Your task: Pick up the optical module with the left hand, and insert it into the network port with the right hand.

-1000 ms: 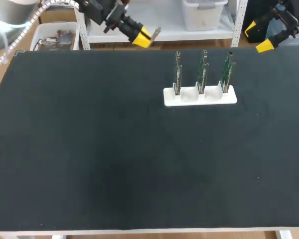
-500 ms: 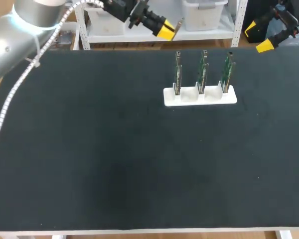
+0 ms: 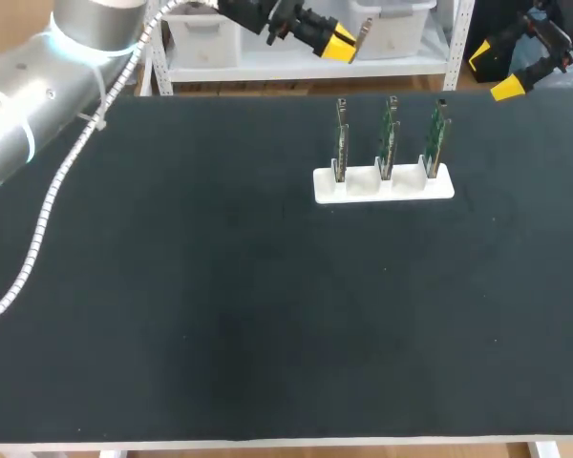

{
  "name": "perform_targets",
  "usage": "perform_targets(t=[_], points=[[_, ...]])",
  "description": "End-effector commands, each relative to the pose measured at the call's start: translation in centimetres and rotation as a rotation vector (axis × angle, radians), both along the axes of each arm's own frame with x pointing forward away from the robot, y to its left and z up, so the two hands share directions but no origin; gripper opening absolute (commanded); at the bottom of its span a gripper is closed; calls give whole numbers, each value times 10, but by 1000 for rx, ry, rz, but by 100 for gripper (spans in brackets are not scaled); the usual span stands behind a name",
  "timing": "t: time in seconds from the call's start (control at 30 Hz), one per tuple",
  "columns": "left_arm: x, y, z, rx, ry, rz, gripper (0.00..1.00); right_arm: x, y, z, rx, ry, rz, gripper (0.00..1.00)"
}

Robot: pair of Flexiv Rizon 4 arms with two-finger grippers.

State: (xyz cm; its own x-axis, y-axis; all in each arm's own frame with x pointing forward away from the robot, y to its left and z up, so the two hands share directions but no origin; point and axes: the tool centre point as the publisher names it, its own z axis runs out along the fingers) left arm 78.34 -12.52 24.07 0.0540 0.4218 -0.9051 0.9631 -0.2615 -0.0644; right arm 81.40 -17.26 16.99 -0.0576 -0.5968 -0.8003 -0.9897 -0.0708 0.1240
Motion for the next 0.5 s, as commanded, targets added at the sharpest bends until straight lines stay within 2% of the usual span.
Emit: perform_targets(t=[0.03, 0.5], points=[[7, -4, 2, 40, 25, -54, 0, 8, -1, 0, 16, 161, 214, 100], [7, -4, 2, 40, 25, -54, 0, 8, -1, 0, 16, 161, 214, 100]])
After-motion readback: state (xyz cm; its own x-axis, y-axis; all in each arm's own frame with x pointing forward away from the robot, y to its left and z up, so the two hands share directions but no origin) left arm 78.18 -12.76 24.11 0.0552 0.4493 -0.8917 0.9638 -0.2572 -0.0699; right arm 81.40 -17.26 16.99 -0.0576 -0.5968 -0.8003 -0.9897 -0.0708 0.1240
